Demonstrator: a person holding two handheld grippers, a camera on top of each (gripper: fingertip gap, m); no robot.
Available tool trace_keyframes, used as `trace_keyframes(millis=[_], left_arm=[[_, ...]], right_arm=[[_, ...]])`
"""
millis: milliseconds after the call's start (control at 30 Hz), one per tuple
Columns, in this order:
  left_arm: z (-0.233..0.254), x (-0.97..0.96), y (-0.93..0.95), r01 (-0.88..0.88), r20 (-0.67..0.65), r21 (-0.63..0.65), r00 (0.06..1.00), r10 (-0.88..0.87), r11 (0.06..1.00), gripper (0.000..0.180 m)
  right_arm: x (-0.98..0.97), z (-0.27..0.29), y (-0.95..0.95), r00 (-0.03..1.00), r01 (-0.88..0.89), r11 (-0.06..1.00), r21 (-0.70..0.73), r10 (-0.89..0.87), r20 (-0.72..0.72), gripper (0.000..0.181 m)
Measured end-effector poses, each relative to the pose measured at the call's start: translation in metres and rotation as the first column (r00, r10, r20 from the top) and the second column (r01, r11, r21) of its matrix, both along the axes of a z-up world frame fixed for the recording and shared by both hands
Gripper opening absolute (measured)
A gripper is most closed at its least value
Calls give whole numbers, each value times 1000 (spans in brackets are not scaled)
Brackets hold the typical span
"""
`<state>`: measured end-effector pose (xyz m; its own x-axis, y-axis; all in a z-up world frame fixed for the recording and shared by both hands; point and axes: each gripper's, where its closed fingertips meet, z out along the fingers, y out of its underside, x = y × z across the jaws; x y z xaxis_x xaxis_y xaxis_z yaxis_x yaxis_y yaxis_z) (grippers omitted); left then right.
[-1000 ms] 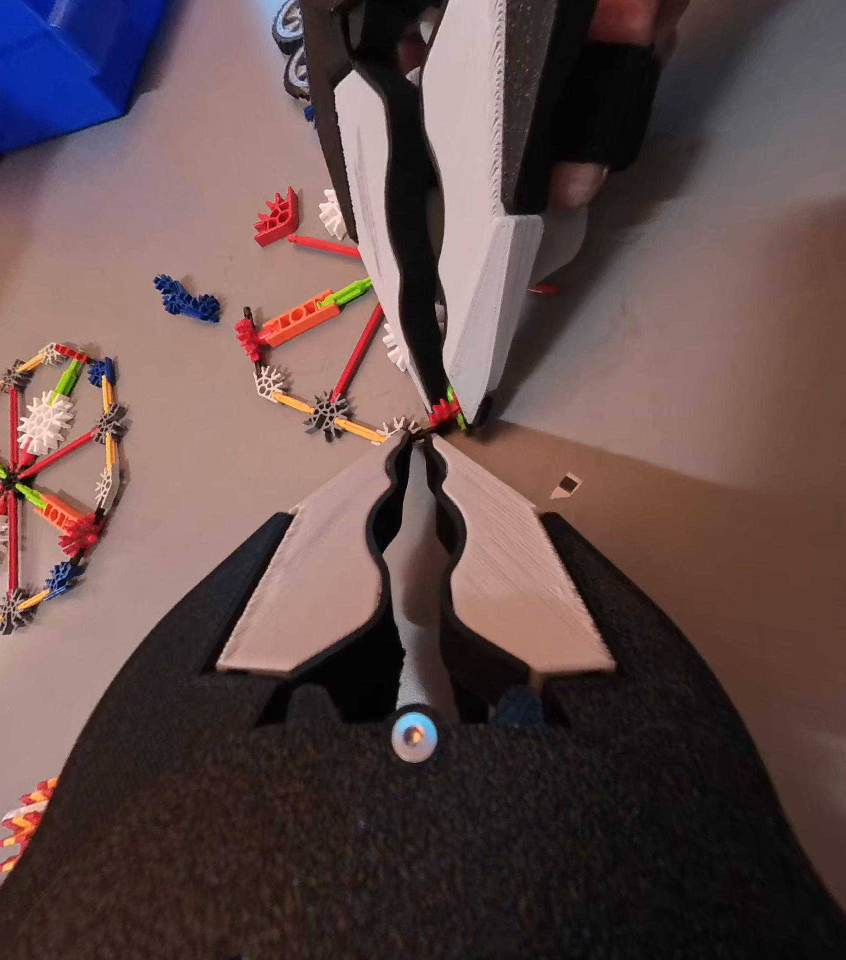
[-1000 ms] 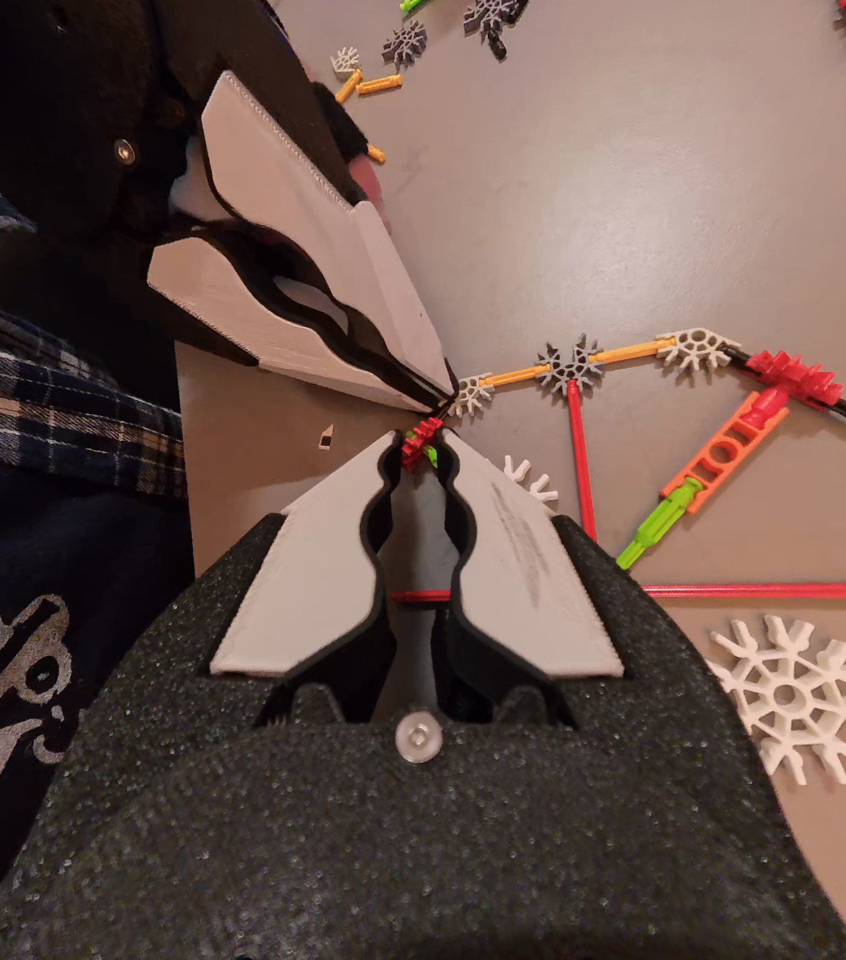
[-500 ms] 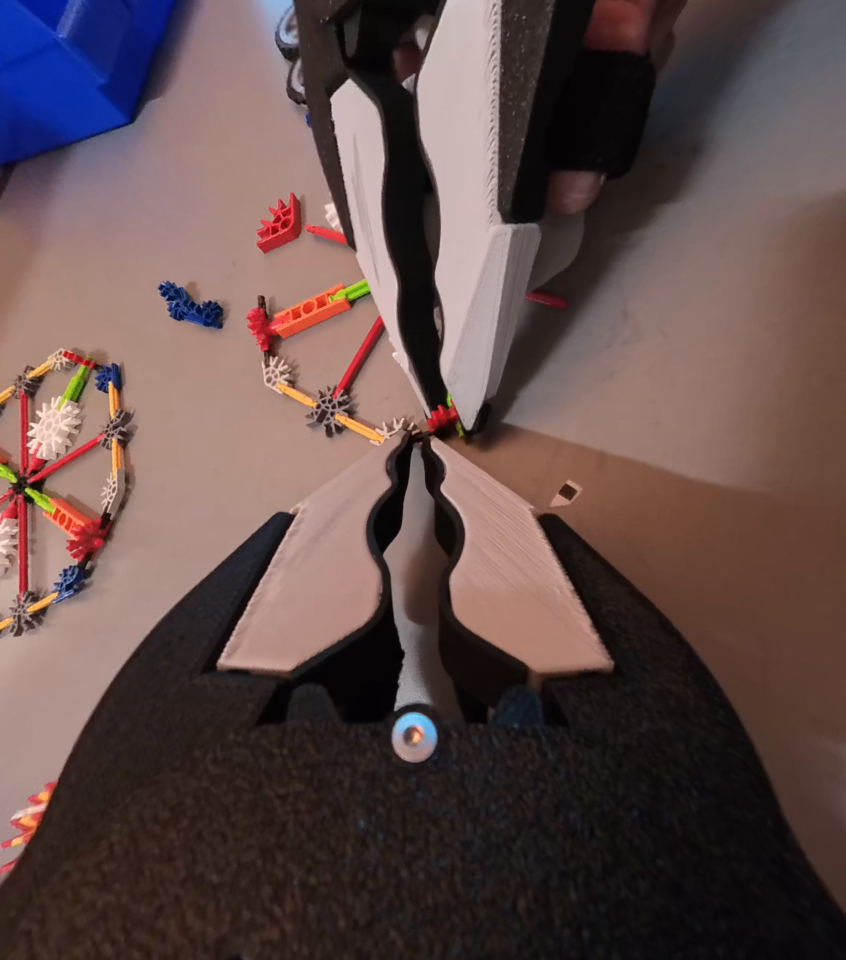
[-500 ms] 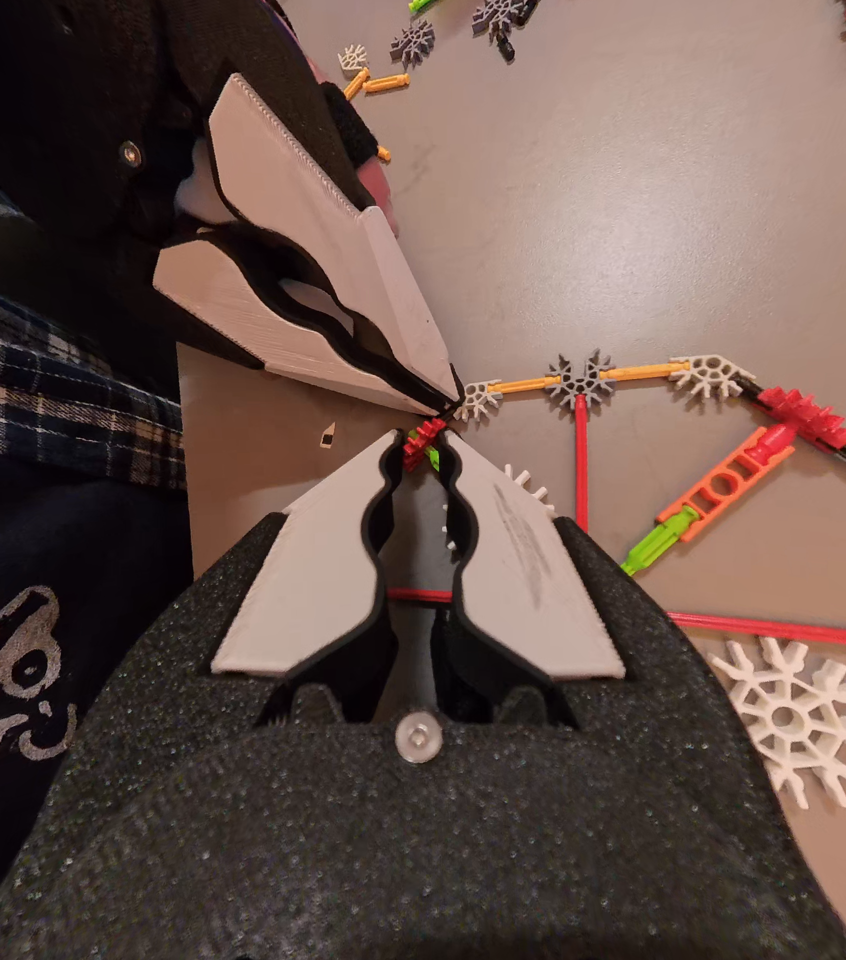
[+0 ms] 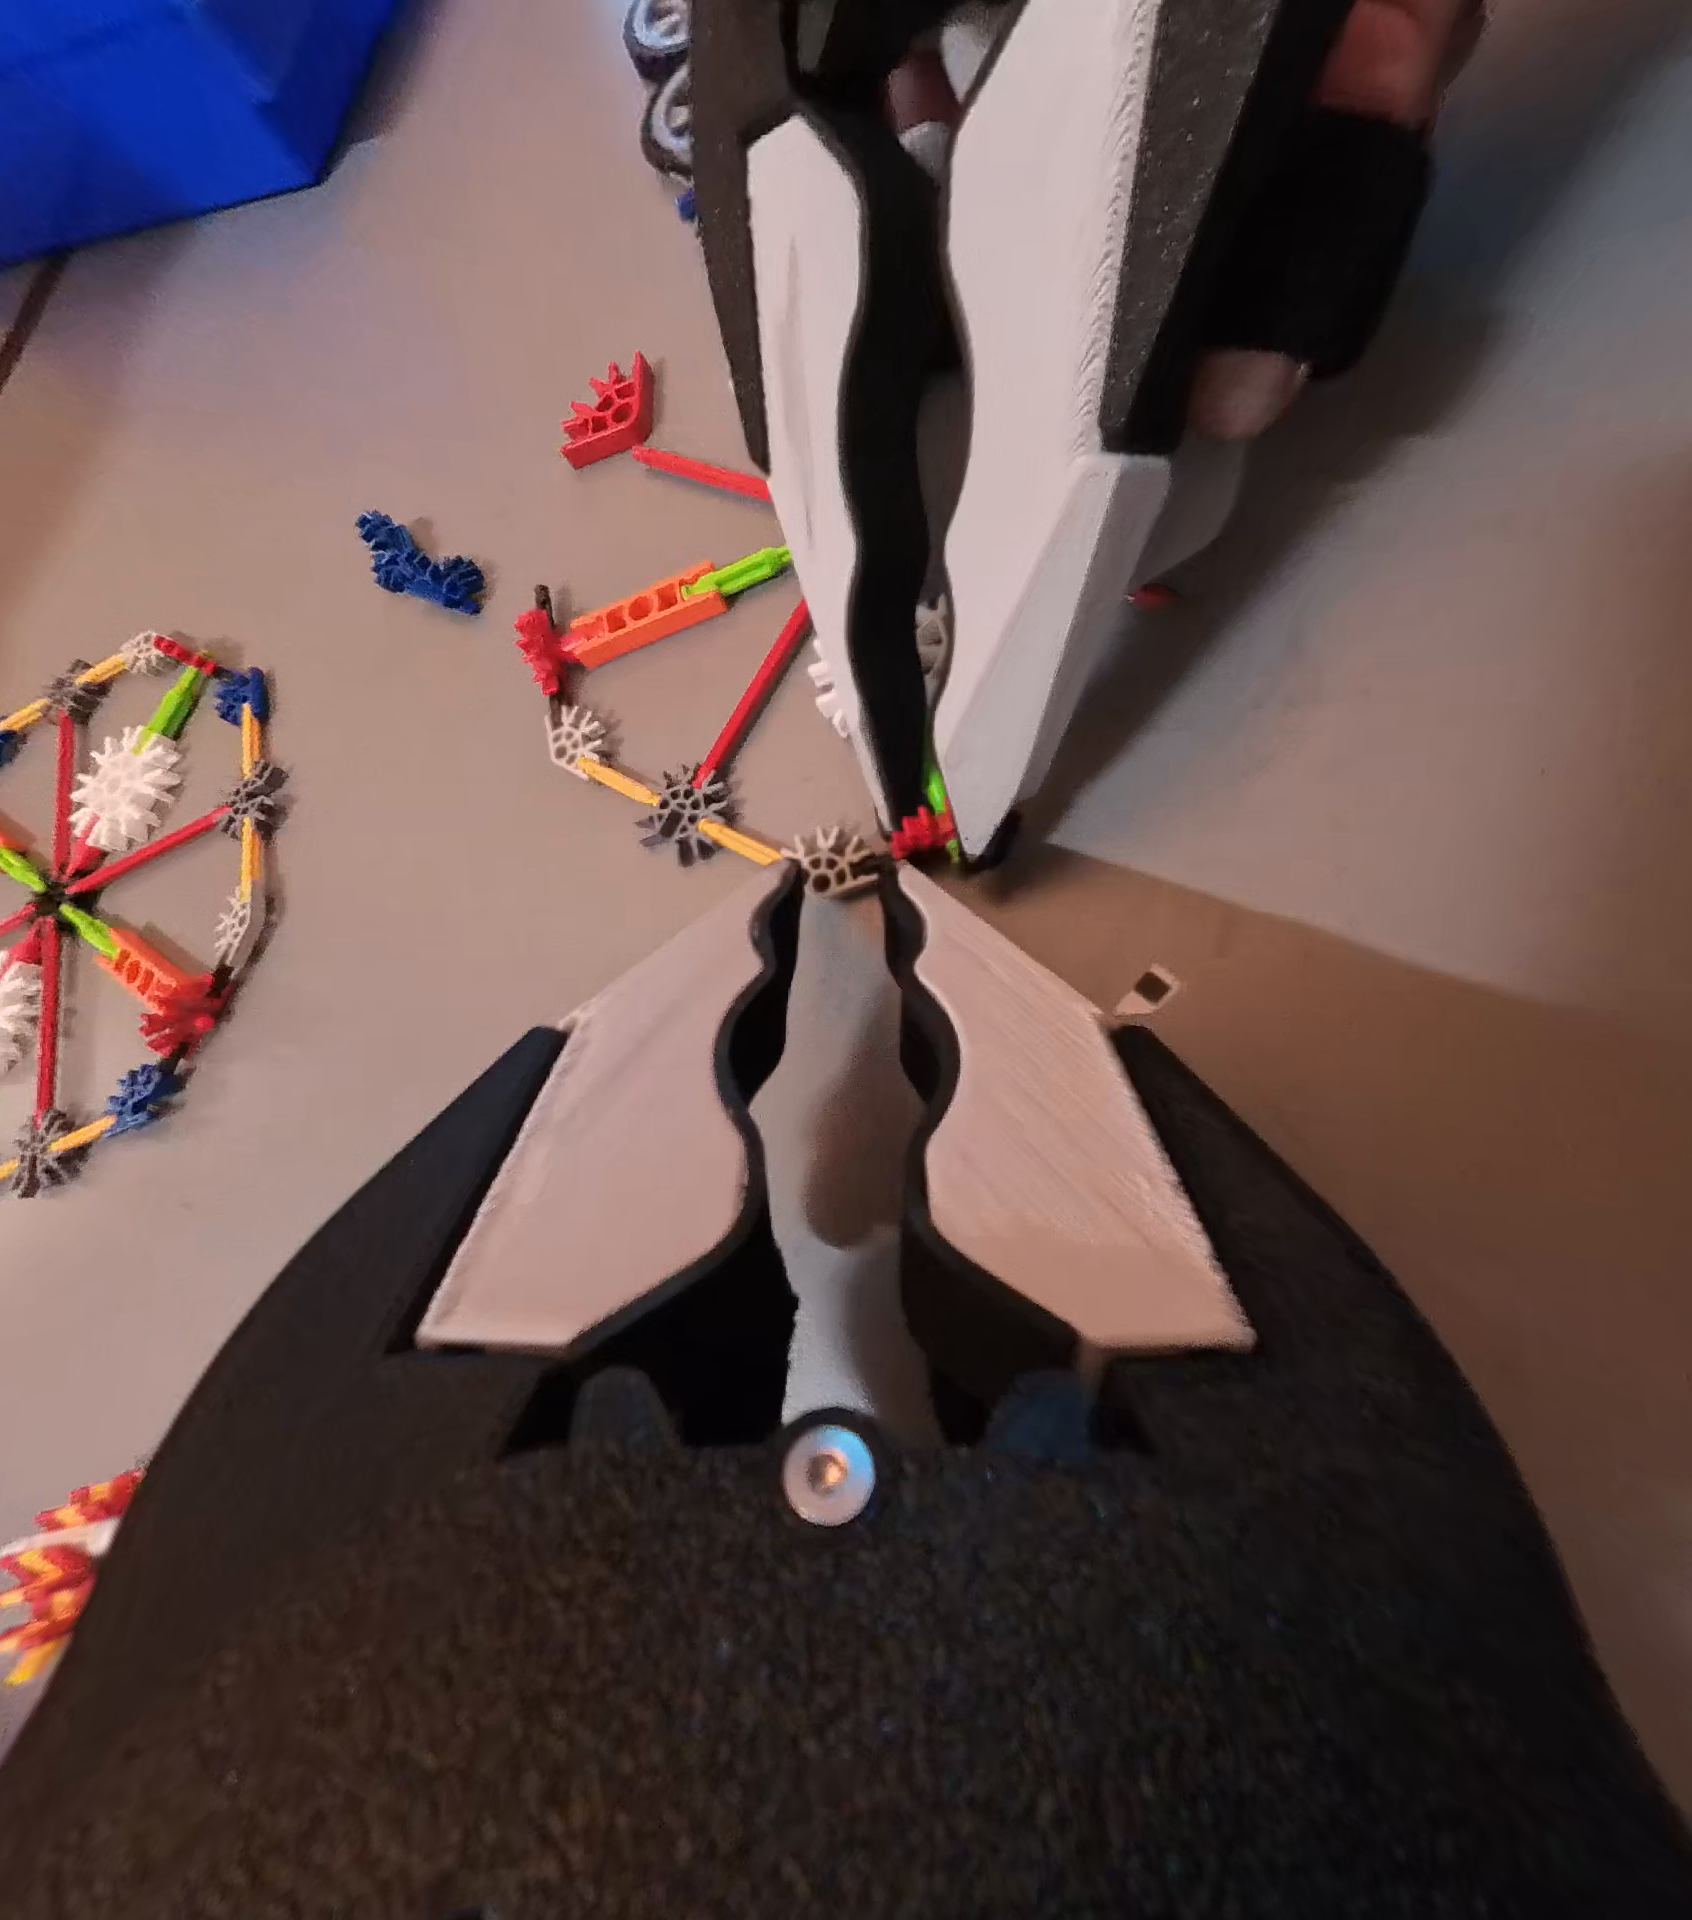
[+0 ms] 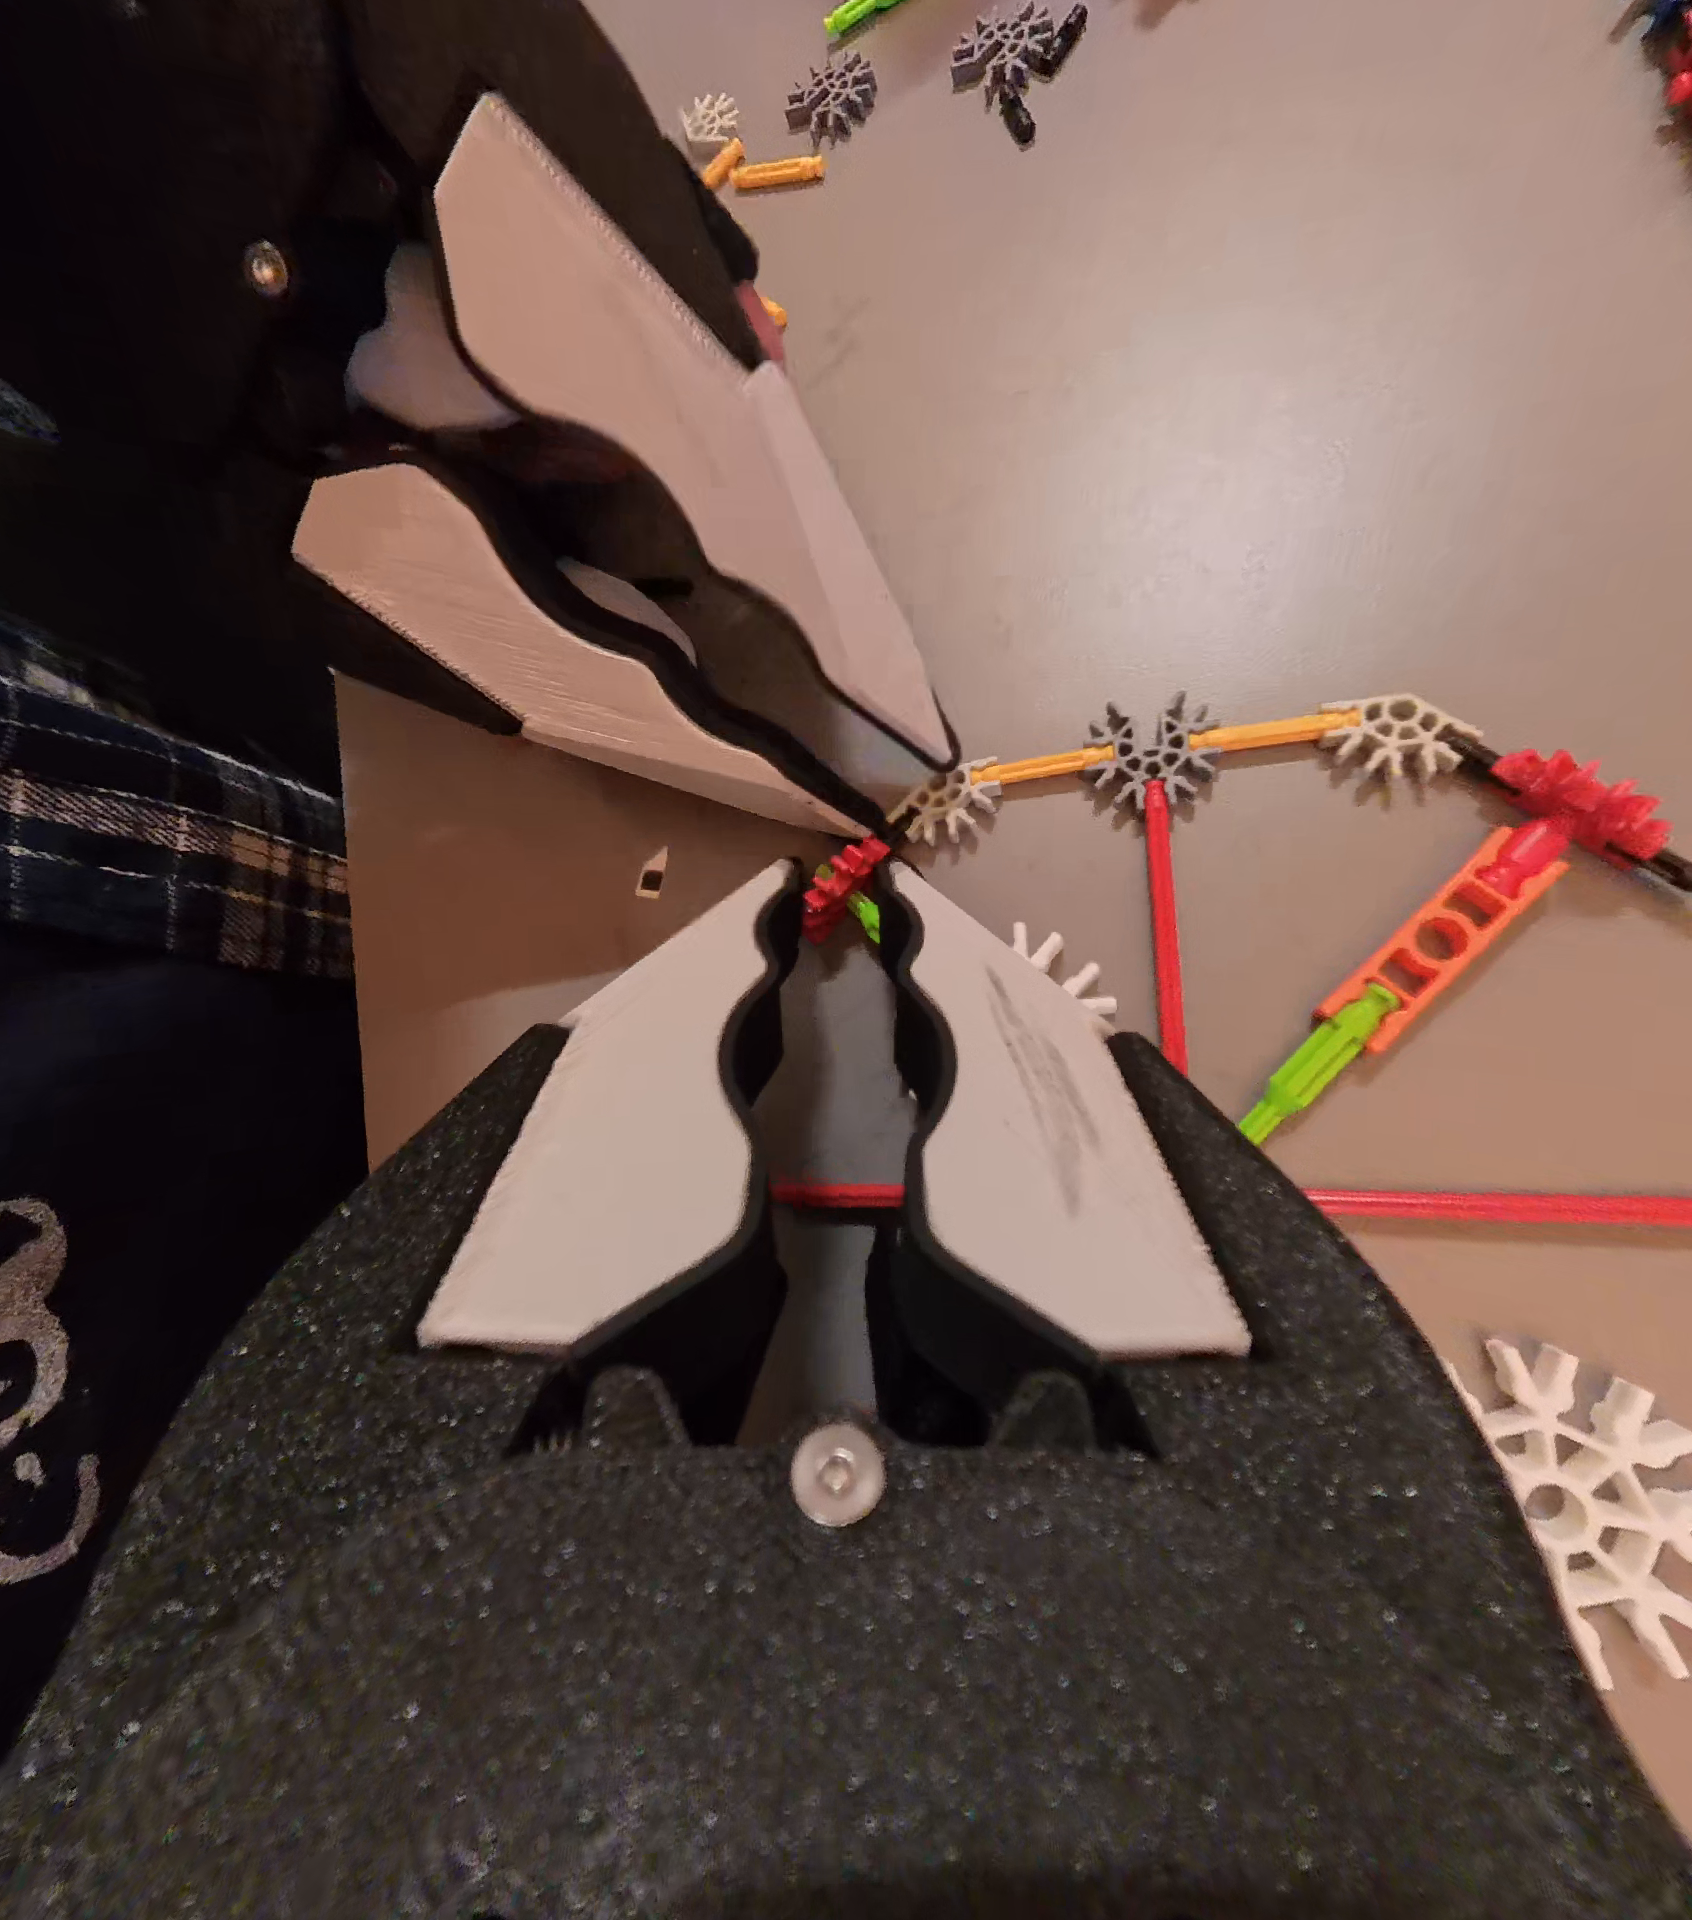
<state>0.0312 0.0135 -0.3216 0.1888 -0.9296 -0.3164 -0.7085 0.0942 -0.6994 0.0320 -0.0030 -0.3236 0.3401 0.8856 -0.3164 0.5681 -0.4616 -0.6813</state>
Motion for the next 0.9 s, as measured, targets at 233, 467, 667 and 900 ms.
trace_keyframes(millis=[233, 467, 667, 900], left_arm=[[9, -9, -2, -54, 22, -52, 998, 56, 997, 15], [13, -3, -21, -59, 38, -126, 997, 64, 990, 20], [9, 12, -24, -63, 12, -103, 998, 64, 993, 18], [2, 8, -15, -124, -38, -120, 992, 121, 985, 22]], right_arm=[[10, 14, 4, 1000, 14, 999, 40, -14, 8, 32], [44, 13, 6, 991, 38, 990, 135, -54, 120, 30], [36, 4, 1, 989, 1, 985, 173, -26, 145, 30], [34, 8, 6, 990, 5, 983, 183, -30, 135, 30]])
